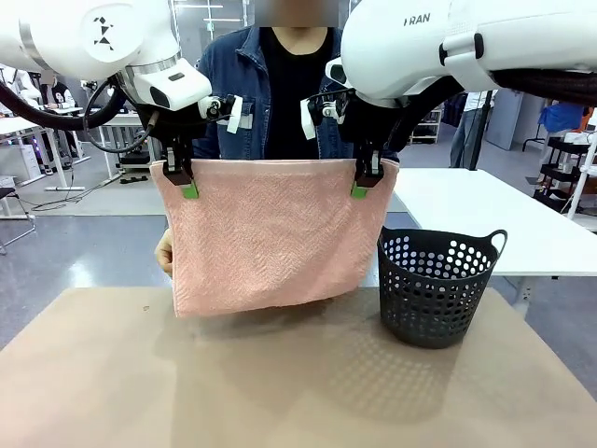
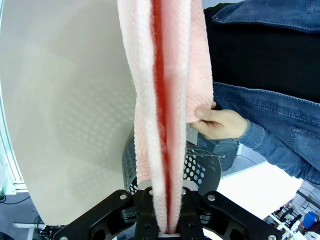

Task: Fold the towel.
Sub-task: Release the end of the 100 cm Hotel Towel you were holding.

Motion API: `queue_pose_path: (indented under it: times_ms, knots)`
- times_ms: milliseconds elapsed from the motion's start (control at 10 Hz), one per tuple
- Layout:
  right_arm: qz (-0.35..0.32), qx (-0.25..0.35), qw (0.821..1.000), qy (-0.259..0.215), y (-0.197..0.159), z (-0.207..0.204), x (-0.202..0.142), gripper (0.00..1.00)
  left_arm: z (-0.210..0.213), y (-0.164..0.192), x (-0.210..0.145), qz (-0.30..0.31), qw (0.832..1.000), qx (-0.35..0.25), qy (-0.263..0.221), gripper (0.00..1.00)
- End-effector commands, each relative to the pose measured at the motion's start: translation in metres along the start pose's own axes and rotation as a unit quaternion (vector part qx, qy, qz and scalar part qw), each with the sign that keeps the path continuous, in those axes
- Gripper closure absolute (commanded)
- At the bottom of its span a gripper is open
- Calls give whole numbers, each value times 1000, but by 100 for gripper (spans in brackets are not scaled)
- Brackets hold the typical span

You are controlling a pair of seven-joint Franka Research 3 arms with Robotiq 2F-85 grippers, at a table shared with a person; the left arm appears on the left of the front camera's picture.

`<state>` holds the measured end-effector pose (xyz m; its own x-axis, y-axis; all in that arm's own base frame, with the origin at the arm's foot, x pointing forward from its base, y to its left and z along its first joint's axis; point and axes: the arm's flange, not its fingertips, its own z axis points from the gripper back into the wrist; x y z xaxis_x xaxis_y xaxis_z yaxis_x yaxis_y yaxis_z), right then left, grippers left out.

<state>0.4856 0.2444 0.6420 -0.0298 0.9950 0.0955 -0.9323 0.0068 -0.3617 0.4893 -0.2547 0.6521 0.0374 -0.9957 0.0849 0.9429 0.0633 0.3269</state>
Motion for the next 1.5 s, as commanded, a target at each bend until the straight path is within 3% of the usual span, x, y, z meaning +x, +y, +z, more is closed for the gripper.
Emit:
queue_pose_path:
  times_ms: [0, 1400]
  knots:
    - [-1, 0, 1000, 0, -1, 0, -1, 100, 0, 0, -1, 0, 1000, 0, 0, 100]
    - [-1, 0, 1000, 0, -1, 0, -1, 100, 0, 0, -1, 0, 1000, 0, 0, 100]
